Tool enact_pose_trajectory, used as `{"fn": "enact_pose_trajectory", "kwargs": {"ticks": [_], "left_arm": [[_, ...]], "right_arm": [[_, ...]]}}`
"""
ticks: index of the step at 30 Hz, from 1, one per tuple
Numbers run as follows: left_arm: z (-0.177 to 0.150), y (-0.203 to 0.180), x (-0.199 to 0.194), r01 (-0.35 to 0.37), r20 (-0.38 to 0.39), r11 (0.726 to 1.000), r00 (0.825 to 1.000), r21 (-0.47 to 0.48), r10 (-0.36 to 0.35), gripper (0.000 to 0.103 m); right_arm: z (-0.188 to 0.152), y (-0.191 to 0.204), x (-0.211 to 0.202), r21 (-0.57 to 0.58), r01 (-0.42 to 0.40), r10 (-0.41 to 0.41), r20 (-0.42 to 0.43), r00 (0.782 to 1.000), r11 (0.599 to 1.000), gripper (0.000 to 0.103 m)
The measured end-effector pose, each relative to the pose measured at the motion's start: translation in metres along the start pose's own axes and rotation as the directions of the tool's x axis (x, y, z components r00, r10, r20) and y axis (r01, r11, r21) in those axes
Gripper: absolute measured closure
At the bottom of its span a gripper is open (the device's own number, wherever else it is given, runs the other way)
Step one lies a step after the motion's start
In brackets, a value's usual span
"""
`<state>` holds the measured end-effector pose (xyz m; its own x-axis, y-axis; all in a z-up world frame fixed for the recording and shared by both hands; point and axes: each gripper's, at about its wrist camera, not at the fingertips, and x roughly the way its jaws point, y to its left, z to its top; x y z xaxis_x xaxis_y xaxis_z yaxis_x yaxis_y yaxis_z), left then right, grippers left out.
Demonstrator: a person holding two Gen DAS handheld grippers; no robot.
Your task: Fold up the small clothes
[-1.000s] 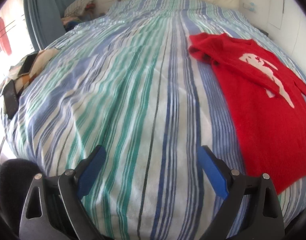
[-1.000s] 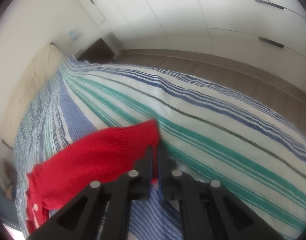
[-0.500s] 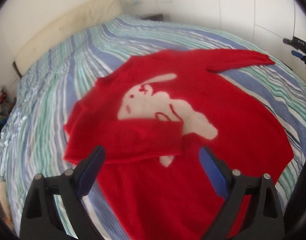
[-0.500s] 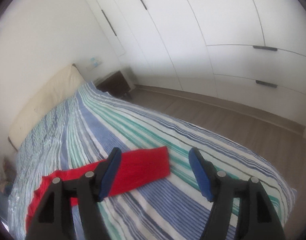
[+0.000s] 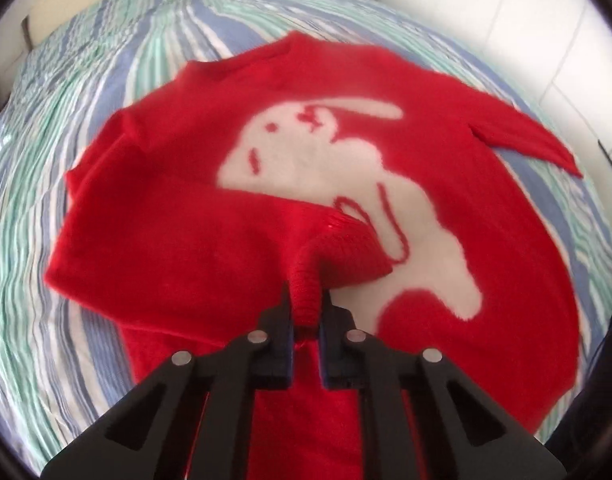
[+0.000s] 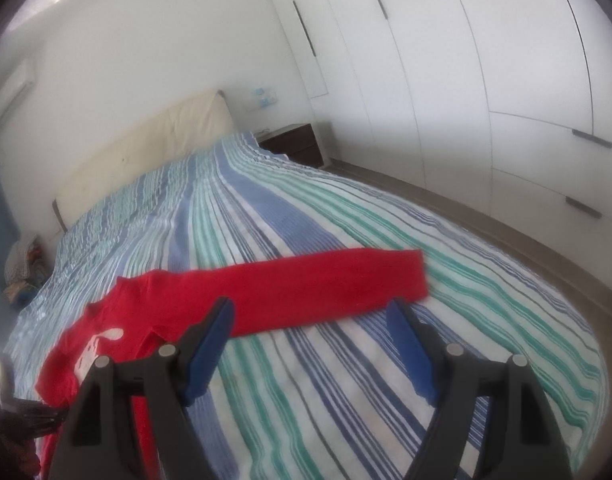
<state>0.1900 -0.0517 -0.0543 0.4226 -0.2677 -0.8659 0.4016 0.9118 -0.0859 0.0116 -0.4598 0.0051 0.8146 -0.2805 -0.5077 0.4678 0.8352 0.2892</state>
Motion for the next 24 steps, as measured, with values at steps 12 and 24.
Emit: {"fn": "enact_pose_trajectory", "kwargs": {"ticks": [12, 24], "left_arm": [[-0.051, 0.284, -0.118, -0.361, -0.008, 0.639, 0.874, -0.679, 0.485, 0.096], [-0.13, 0.31, -0.078, -0.447, -0.2, 0.501, 0.859, -0.741, 0.471, 0.097]], "right_arm": [[-0.003, 0.007, 0.001, -0.027, -0.007, 0.007, 0.005, 1.0, 1.0, 0.026], [-0.016, 0.036, 0.01, -0.16, -0.006, 0.001, -0.027, 1.0, 0.987, 0.026]]}}
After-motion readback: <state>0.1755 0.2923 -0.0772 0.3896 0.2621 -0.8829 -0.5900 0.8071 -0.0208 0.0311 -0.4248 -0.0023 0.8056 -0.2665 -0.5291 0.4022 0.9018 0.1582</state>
